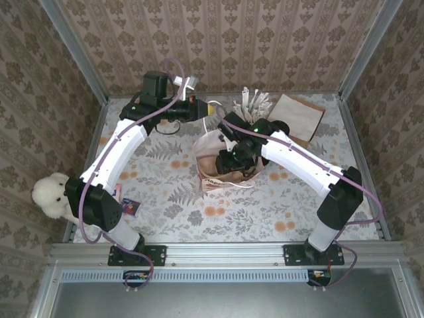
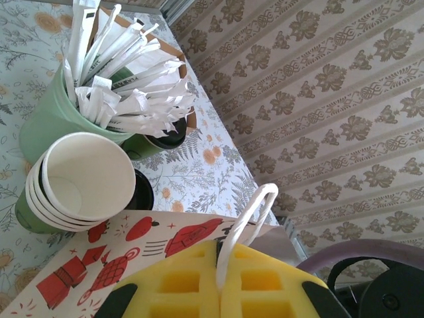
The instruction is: Pack the takeout coffee
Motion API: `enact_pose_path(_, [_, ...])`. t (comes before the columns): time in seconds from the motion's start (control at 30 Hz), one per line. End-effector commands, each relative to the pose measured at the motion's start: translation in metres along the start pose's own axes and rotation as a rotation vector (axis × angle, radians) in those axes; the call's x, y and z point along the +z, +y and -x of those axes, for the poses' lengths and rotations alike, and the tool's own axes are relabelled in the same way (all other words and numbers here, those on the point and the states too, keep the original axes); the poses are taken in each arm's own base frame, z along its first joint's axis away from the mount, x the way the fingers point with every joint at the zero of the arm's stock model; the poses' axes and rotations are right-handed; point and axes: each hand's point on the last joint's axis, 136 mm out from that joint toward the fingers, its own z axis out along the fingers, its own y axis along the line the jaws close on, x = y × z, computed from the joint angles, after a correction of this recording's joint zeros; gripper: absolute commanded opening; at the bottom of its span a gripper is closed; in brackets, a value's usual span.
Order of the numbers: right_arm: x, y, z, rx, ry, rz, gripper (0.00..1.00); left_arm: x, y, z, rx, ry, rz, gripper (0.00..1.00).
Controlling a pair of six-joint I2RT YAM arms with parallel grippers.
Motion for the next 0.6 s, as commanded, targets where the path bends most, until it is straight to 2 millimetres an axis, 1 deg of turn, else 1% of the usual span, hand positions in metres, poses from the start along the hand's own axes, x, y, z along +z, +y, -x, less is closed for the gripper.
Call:
enact_pose_path(0.0, [-0.015, 0.005, -0.029, 0.004, 0.08, 0.038, 0.47, -0.007, -0.008, -0.003, 0.005, 0.001, -0.022, 0.0])
enact_pose_path(0.1, [-0.008, 0.001, -0.027, 0.018, 0.062, 0.02, 0.47, -0.004, -0.013, -0.007, -0.004, 0.013, -0.06, 0.0])
enact_pose_path(0.17, [-0.003, 0.0, -0.016, 0.02, 0.028, 0.01, 0.47, -0.002, -0.014, -0.012, -0.012, 0.03, -0.071, 0.0])
enact_pose_path(0.3, [0.011, -0.006, 0.004, 0.006, -0.018, -0.05, 0.47, -0.001, -0.007, -0.017, -0.025, 0.037, -0.047, 0.0])
enact_pose_path(0.4, [0.023, -0.015, 0.006, -0.017, 0.0, -0.104, 0.47, -0.001, -0.007, -0.016, -0.021, 0.035, -0.045, 0.0])
enact_pose_path(0.57, [0.034, -0.017, 0.003, -0.07, 0.024, -0.123, 0.47, 0.002, 0.002, -0.011, -0.036, 0.025, -0.02, 0.0])
